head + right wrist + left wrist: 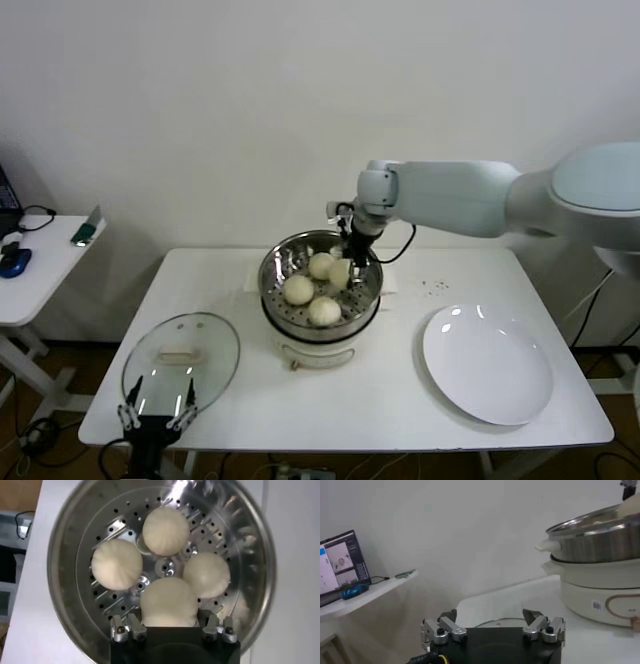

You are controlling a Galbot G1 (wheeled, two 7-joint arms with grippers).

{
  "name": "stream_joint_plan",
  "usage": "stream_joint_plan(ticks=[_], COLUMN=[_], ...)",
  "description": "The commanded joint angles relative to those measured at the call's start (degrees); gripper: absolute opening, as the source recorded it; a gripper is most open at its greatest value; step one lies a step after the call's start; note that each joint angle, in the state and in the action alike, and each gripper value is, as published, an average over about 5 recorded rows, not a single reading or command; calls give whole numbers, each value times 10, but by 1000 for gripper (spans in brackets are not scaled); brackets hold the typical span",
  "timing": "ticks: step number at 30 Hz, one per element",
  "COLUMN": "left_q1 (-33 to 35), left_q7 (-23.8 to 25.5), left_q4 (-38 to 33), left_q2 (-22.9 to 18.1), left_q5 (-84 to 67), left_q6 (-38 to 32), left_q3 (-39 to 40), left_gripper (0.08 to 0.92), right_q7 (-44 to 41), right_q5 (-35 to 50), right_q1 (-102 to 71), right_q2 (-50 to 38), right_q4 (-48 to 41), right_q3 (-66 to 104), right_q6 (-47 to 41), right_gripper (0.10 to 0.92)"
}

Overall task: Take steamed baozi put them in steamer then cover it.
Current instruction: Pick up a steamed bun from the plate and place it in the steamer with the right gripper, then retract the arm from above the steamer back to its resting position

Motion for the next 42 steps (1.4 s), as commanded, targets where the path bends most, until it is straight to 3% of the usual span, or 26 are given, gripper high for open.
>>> stream_joint_plan(ticks=[1, 8, 13, 18, 29, 42], left_q1=[-6, -9, -6, -4, -11, -27], left_q7=[0, 0, 0, -1, -1, -2], left_q4=[8, 9, 8, 6, 4, 0], left_q2=[-1, -1, 0, 0, -3, -1], left_q5=[0, 2, 2, 2, 6, 10], left_q6=[1, 2, 1, 0, 4, 5], left_q3=[2, 3, 2, 1, 1, -13], left_gripper=[823, 823, 823, 823, 823, 823], right_q7=[6, 5, 5, -7, -19, 229], right_q5=[-25, -32, -31, -28, -57, -115], right_q1=[-45, -45, -37, -13, 39, -121], right_q2=[17, 13, 7, -9, -136, -375], right_q4=[-27, -23, -20, -5, 68, 219], right_q3=[-3, 1, 11, 22, 107, 315], right_q6=[-5, -6, -9, -6, 19, 156], right_gripper=[704, 723, 807, 822, 823, 823])
